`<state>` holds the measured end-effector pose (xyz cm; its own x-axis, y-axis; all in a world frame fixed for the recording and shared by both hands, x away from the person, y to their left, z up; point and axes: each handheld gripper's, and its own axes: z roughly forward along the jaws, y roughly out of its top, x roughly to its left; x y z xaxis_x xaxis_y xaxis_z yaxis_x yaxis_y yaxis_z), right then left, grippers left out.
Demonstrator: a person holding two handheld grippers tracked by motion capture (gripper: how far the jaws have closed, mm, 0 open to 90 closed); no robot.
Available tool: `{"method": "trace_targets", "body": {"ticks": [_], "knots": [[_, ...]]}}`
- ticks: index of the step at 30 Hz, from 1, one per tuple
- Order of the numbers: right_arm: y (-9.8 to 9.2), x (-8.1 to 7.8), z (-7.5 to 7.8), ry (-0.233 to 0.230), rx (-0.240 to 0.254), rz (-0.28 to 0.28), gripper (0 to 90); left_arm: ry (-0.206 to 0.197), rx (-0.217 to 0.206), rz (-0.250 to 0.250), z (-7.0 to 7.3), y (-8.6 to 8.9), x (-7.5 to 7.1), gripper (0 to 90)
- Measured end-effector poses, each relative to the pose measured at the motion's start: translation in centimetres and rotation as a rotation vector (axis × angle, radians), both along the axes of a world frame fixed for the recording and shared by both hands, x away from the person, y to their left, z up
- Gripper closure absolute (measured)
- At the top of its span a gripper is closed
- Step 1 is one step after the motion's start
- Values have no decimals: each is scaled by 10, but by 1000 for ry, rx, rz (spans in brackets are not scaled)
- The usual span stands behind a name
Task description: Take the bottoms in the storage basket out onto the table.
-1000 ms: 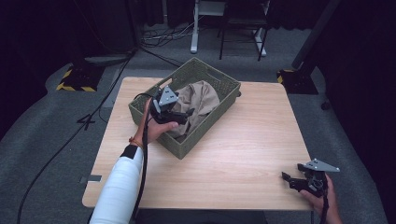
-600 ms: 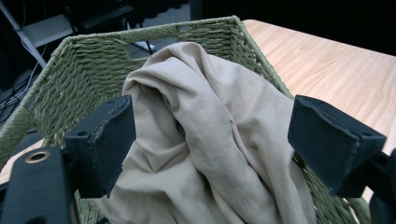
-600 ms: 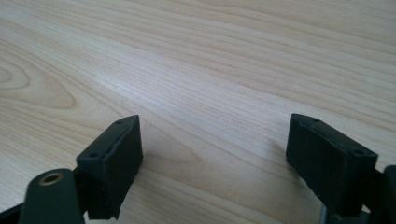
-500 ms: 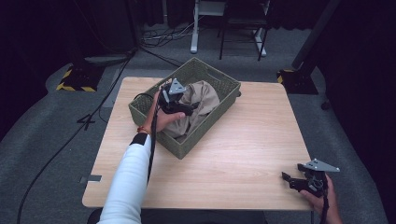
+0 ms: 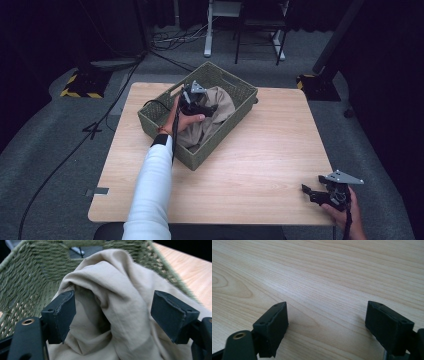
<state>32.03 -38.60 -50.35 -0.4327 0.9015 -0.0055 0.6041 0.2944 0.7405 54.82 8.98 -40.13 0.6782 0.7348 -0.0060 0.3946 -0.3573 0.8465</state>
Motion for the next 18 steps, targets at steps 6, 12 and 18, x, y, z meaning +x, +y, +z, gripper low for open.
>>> {"method": "trace_targets", "body": {"ticks": [6,12,18], "knots": [[0,0,0,0,0,0,185,89,106,40,-19,-15,15,174],[0,0,0,0,0,0,185,136,195,46,-30,-24,18,157],[0,0,0,0,0,0,185,185,280,73,-38,-26,22,158]]}}
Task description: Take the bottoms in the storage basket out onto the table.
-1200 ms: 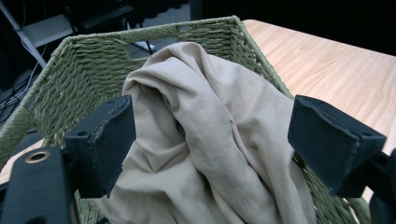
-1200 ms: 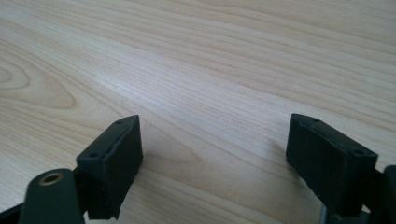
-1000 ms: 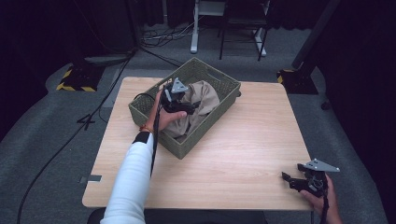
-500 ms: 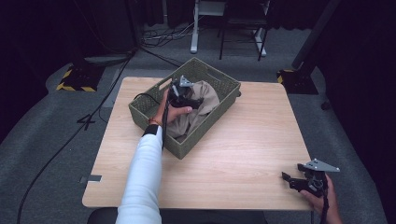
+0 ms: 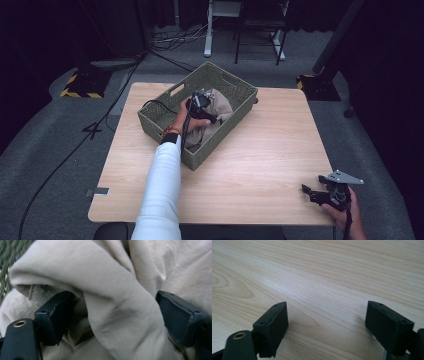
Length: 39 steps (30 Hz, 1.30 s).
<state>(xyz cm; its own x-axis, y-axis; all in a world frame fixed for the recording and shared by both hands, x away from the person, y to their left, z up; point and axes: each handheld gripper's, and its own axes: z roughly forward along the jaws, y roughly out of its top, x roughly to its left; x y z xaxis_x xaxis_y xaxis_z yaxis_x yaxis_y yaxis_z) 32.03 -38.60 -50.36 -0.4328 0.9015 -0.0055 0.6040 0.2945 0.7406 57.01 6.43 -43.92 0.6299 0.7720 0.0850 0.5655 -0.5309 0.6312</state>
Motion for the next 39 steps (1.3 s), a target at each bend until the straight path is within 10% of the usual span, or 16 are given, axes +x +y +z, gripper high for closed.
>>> {"method": "trace_targets", "body": {"ticks": [9,20,31,39], "knots": [[0,0,0,0,0,0,185,133,152,-90,-11,-7,-1,362],[0,0,0,0,0,0,185,217,194,-141,-7,-7,-2,765],[0,0,0,0,0,0,185,46,229,-113,12,-9,-10,816],[0,0,0,0,0,0,185,-82,113,-77,39,-2,-23,824]]}}
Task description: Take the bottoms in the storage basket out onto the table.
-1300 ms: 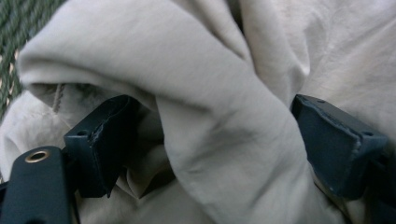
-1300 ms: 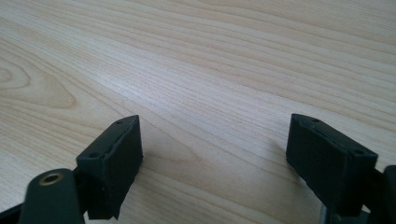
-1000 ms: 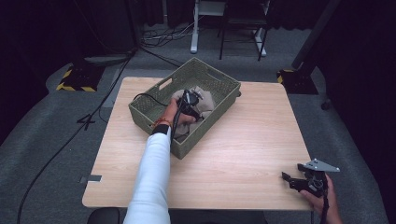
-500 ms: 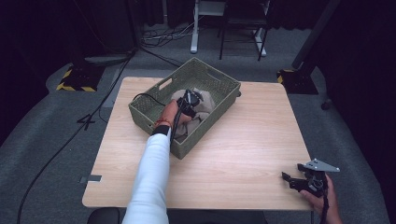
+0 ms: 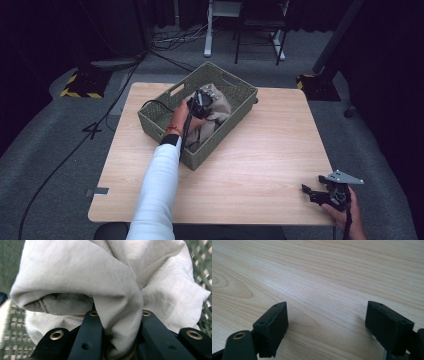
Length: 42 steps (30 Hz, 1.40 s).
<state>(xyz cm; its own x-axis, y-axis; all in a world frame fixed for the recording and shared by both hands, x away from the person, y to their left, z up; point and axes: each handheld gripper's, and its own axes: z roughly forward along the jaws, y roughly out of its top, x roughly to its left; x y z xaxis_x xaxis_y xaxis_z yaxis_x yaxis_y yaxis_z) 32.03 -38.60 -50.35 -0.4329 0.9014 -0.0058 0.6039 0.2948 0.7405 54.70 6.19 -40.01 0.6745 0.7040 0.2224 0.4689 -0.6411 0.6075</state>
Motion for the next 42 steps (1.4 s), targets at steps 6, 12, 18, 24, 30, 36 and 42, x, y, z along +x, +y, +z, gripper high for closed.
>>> {"method": "trace_targets", "body": {"ticks": [6,12,18,24,30,36,42], "knots": [[0,0,0,0,0,0,186,-100,-133,-23,19,15,-17,828],[0,0,0,0,0,0,185,-180,-272,-78,34,39,-42,831],[0,0,0,0,0,0,185,-241,-383,-110,39,59,-69,833],[0,0,0,0,0,0,186,-289,-434,-133,43,68,-88,834],[0,0,0,0,0,0,185,-323,-462,-147,52,72,-99,834],[0,0,0,-1,0,0,185,-359,-465,-146,70,73,-101,836],[0,0,0,-1,0,1,185,-384,-500,-135,85,77,-100,837]]}}
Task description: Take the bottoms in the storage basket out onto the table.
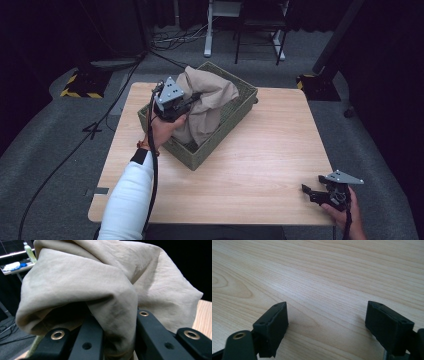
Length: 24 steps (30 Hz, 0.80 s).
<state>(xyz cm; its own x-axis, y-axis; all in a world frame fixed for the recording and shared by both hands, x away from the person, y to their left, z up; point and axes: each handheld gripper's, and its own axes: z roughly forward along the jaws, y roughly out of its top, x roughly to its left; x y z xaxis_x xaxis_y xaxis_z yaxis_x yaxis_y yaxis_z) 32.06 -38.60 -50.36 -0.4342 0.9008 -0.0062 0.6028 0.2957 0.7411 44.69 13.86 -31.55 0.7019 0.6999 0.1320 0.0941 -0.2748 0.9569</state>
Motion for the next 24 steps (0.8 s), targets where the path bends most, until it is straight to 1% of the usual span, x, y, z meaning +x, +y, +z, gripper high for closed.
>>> {"method": "trace_targets", "body": {"ticks": [1,4,5,6,7,8,9,10,11,14,18,24], "knots": [[0,0,0,0,0,0,185,-10,-2,2,6,1,0,837],[0,0,0,0,0,0,185,-27,-12,5,16,1,0,837],[0,0,0,0,0,0,185,-27,-12,5,16,1,0,838],[0,0,0,0,0,0,185,-30,-18,4,19,1,0,838],[0,0,0,0,0,0,185,-40,-23,5,26,1,0,838],[0,0,0,0,0,0,185,-40,-23,5,26,1,0,838],[0,0,0,0,0,0,185,-48,-29,6,33,1,0,837],[0,0,0,0,0,0,185,-48,-29,6,33,1,0,838],[0,0,0,0,0,0,186,-53,-38,2,37,1,0,838],[0,0,0,0,0,0,185,-72,-37,1,46,-1,-1,838],[0,0,0,0,0,0,185,-86,-32,-5,57,-3,-2,838],[0,0,0,0,0,0,185,-99,-40,-12,72,-5,-6,838]]}}
